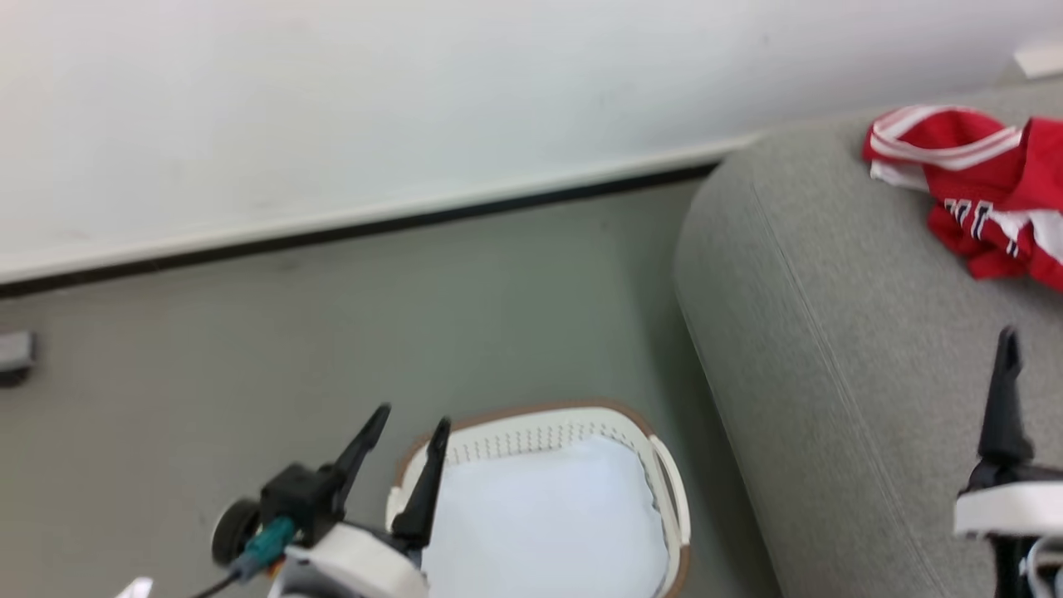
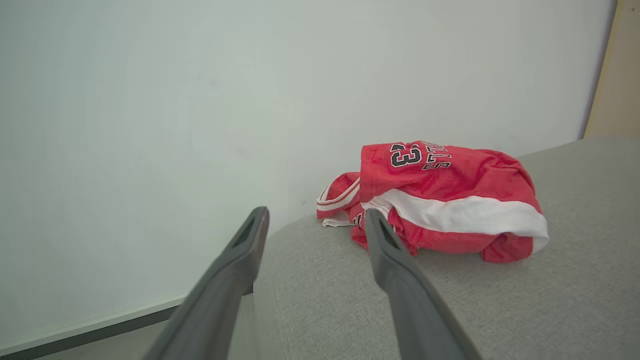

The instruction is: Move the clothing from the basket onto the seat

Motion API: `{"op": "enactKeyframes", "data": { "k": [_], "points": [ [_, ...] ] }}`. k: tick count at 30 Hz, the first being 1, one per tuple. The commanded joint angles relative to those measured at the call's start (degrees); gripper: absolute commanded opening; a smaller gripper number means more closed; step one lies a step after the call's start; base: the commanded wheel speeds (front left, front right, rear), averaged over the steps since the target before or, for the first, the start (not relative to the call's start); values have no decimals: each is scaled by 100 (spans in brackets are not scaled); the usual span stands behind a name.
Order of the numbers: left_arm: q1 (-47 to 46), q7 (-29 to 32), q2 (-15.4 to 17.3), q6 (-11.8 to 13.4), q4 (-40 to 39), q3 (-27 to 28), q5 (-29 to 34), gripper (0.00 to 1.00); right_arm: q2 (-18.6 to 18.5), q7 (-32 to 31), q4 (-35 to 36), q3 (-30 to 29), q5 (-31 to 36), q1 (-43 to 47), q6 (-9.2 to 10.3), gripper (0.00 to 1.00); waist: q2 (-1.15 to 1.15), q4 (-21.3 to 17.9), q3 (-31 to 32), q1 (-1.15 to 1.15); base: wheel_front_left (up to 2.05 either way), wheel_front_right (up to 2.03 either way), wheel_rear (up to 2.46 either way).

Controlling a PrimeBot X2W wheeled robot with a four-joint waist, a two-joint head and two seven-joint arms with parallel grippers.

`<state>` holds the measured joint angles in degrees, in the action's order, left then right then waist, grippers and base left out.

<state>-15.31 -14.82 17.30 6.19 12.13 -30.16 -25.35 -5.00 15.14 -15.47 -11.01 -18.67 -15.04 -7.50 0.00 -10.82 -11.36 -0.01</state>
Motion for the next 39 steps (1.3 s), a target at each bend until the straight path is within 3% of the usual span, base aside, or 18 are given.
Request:
{"op": "enactKeyframes", "data": {
  "k": [1,12,20,39],
  "points": [
    [217,-34,-38,50,16,143,-5,100,40,-2,92,117,40,272,1,100,0,285,393,1,0,0,0],
    [1441,-33,-554,-126,-48,1460,420,100,194,0,308,567,647,1458,2,100,0,745,1064,1,0,0,0],
    [1820,-34,-887,-519,287,2176,769,100,200,0,241,836,814,1809,2,100,0,878,1292,1,0,0,0],
    [1853,-35,-1346,-1018,542,2889,1415,100,202,0,7,1030,784,1854,2,100,0,1006,1533,1,0,0,0]
  ]
}}
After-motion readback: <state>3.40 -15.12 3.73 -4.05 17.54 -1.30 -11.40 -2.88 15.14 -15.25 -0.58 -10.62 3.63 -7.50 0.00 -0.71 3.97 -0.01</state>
